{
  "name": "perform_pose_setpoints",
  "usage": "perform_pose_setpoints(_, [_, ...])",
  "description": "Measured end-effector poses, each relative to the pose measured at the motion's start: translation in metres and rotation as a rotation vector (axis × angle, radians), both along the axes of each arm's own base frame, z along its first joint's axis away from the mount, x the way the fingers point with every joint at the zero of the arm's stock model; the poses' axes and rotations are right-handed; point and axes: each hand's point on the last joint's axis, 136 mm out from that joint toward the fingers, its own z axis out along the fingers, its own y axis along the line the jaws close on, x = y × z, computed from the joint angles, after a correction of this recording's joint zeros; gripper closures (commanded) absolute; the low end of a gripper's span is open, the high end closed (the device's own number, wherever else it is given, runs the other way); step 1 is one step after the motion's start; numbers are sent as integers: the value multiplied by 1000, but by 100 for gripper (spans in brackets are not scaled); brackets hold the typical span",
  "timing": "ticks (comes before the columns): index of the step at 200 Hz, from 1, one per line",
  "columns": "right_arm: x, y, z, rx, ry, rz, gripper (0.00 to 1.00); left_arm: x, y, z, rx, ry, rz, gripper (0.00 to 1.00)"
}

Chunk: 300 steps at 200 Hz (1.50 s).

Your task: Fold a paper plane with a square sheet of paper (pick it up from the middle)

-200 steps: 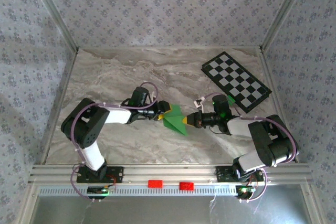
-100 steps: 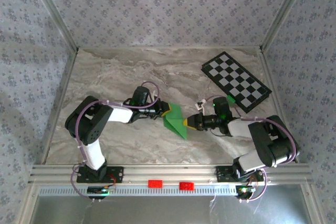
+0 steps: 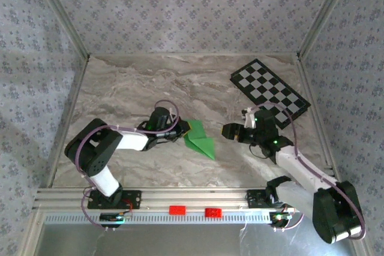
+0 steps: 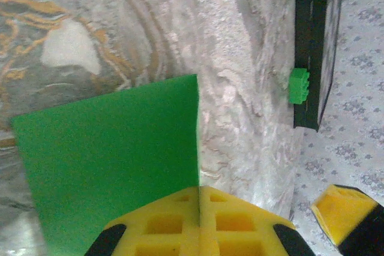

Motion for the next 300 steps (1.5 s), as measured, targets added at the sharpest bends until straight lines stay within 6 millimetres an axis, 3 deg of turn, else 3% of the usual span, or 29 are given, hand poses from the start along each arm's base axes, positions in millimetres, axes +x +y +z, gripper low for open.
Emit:
perform_pose_setpoints(30, [-3, 2, 2, 32, -32, 31, 31, -1, -3, 7, 2, -28, 22, 94])
perform_pose_setpoints(65, [-32, 42, -13, -91, -102, 229, 41, -4, -6, 7, 9, -34, 19, 77])
perform_pose_setpoints(93, [-59, 71, -23, -264, -301, 369, 45, -4, -7, 9, 10, -29, 16, 77])
perform_pose_setpoints(127, [-76, 72, -47, -475, -501, 425, 54, 0, -13, 18, -4, -41, 0, 86])
perform_pose_setpoints(189, [-59, 70, -68, -731, -619, 373, 56, -2, -16, 19, -10, -32, -23, 91])
perform_pose_setpoints(214, [-48, 69, -78, -810, -607, 332, 62, -3, -16, 19, -13, -27, -28, 92])
perform_pose_setpoints(238, [-41, 74, -81, -836, -614, 300, 64, -2, -15, 14, -6, -19, -26, 92])
perform_pose_setpoints(272, [-40, 77, -81, -828, -618, 289, 58, -1, -13, 13, -4, -16, -20, 92])
perform_pose_setpoints(300, [-43, 75, -81, -809, -612, 289, 64, -1, -13, 13, -3, -14, -21, 93])
